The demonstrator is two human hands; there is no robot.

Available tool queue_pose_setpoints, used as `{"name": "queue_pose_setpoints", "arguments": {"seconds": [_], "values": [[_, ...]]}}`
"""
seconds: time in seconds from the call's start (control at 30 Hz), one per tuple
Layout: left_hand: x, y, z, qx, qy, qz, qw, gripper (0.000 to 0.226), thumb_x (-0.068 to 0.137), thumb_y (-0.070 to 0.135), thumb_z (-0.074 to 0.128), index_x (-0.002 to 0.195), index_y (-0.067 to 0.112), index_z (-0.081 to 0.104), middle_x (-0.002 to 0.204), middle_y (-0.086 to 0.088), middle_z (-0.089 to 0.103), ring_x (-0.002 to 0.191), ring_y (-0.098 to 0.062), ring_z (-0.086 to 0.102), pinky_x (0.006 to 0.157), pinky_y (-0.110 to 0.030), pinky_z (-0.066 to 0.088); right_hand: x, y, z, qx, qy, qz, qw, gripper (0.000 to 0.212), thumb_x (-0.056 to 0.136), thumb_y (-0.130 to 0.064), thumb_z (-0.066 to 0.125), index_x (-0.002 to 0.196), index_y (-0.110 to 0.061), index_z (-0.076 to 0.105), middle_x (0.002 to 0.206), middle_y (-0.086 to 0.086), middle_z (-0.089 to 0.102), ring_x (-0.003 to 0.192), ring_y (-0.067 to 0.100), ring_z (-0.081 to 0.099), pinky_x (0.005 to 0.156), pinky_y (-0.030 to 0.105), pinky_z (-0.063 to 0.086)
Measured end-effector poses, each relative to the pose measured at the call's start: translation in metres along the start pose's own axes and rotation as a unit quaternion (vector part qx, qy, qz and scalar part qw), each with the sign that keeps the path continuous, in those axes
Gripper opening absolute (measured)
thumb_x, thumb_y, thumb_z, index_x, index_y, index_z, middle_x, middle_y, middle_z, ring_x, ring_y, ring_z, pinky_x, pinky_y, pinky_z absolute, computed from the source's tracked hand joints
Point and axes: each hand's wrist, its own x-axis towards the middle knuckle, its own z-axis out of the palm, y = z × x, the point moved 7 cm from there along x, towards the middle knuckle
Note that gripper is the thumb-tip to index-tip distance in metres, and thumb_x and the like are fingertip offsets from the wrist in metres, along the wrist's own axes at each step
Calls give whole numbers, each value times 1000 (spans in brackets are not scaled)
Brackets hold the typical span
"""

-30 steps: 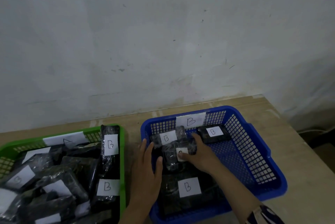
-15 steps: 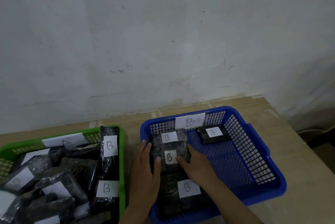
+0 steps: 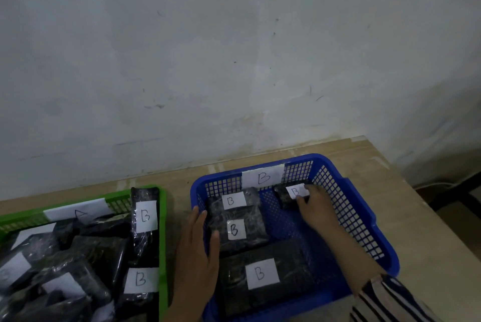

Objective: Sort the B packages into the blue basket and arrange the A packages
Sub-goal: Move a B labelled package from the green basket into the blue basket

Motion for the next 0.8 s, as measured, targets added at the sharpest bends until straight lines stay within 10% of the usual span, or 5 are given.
{"name": "queue_pose_setpoints", "arguments": {"seconds": [0.47,0.8], "values": [[-2,3,-3,5,-3,-8,1000,54,87,42,35,139,30,25,140,28,13,128,5,14,109,-27,17,6,7,15,-34,-11,9,999,22,85,-22,61,97,-3,58,125,20,38,108,36,46,93,39,42],[-3,4,-3,8,-3,-6,1000,51,91,35,41,139,28,26,151,14,19,128,3,16,108,-27,18,5,12,16,22,-43,75,996,87,60,-21,84,128,-8,31,131,23,35,117,41,41,94,45,41]]}}
